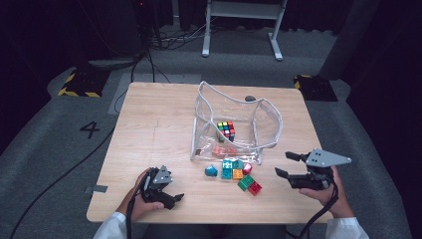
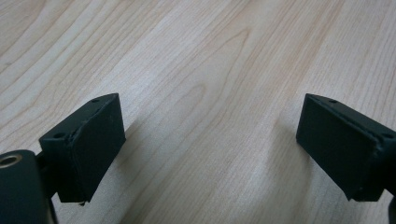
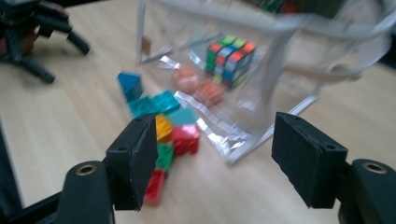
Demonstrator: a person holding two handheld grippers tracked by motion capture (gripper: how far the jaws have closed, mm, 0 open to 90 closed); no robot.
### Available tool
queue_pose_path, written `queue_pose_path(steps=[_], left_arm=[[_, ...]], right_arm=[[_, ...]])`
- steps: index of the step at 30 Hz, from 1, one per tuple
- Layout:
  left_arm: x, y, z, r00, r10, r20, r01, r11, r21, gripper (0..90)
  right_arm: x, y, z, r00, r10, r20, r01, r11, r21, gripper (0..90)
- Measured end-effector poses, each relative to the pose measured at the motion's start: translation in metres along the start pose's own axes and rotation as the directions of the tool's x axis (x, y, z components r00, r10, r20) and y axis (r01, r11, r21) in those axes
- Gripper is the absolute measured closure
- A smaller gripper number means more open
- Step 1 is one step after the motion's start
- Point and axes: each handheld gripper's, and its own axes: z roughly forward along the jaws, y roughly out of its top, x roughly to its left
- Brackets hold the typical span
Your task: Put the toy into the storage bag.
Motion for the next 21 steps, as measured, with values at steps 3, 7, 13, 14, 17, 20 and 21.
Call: queue_pose_path(steps=[3,7,13,14,17,20,21], left_arm=[[0.000,0.000,0.000,1.0000,0.000,0.000,0.000,1.0000,0.000,8.1],[0.000,0.000,0.000,1.0000,-0.001,-0.001,0.001,1.0000,0.000,8.1],[-0.001,0.000,0.000,1.0000,-0.004,0.001,0.004,1.0000,-0.002,8.1],[-0.001,0.000,0.000,1.0000,-0.005,0.001,0.005,1.0000,-0.002,8.1],[-0.001,0.000,0.000,1.0000,-0.007,0.000,0.007,1.0000,-0.004,8.1],[-0.001,0.000,0.000,1.0000,-0.007,0.000,0.007,1.0000,-0.004,8.2],[-0.001,0.000,0.000,1.0000,-0.007,0.000,0.007,1.0000,-0.004,8.2]], right_arm=[[0.009,-0.018,0.011,0.9996,0.001,-0.028,0.000,0.999,0.036,31.5],[0.022,-0.039,0.025,0.9958,0.011,-0.091,-0.005,0.997,0.071,31.0],[0.038,-0.060,0.044,0.9893,0.001,-0.146,0.016,0.994,0.111,29.6],[0.039,-0.062,0.047,0.9885,0.005,-0.151,0.013,0.993,0.117,29.5],[0.042,-0.068,0.057,0.9865,0.029,-0.161,-0.007,0.991,0.137,28.9],[0.045,-0.070,0.066,0.9889,0.025,-0.146,-0.002,0.987,0.160,28.6],[0.046,-0.070,0.070,0.9896,0.028,-0.141,-0.005,0.987,0.161,28.7]])
